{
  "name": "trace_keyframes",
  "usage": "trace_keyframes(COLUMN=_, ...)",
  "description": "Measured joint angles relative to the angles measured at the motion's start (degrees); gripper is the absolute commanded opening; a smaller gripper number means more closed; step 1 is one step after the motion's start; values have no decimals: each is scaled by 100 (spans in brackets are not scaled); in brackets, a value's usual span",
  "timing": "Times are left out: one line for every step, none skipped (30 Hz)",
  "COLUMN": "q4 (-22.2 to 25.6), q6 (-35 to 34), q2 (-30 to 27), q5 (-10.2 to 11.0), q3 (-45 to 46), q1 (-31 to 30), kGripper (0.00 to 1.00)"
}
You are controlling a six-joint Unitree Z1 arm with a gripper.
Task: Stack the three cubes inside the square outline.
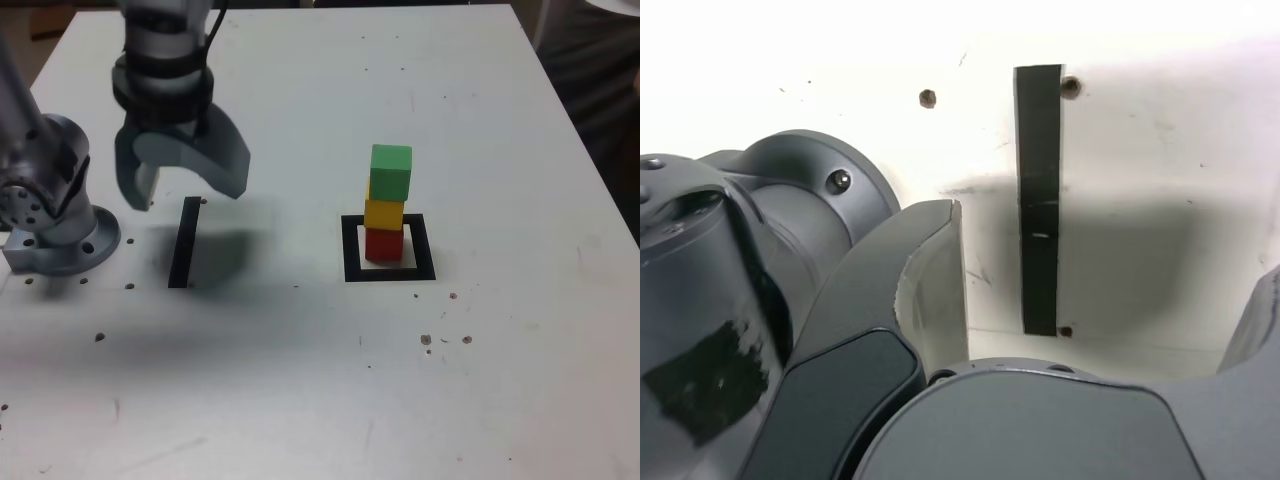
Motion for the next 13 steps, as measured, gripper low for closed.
trace_keyframes(q4=-72, q6=-11, q2=-12, q5=-4, q3=103, q1=0, kGripper=100)
trace_keyframes(q4=-155, q6=-21, q2=-23, q5=-9, q3=201, q1=0, kGripper=100)
trace_keyframes(q4=-283, q6=-39, q2=-36, q5=-14, q3=321, q1=0, kGripper=100)
trace_keyframes(q4=-372, q6=-53, q2=-40, q5=-15, q3=393, q1=0, kGripper=100)
trace_keyframes(q4=-441, q6=-64, q2=-40, q5=-15, q3=456, q1=0, kGripper=100)
trace_keyframes(q4=-507, q6=-73, q2=-40, q5=-17, q3=517, q1=0, kGripper=100)
trace_keyframes(q4=-580, q6=-81, q2=-40, q5=-22, q3=581, q1=0, kGripper=100)
trace_keyframes(q4=-647, q6=-88, q2=-40, q5=-28, q3=634, q1=0, kGripper=100)
trace_keyframes(q4=-712, q6=-95, q2=-40, q5=-36, q3=683, q1=0, kGripper=100)
trace_keyframes(q4=-762, q6=-99, q2=-40, q5=-44, q3=721, q1=0, kGripper=100)
trace_keyframes(q4=-795, q6=-100, q2=-40, q5=-53, q3=747, q1=0, kGripper=100)
trace_keyframes(q4=-824, q6=-100, q2=-40, q5=-63, q3=763, q1=0, kGripper=100)
trace_keyframes(q4=-840, q6=-101, q2=-40, q5=-68, q3=768, q1=0, kGripper=100)
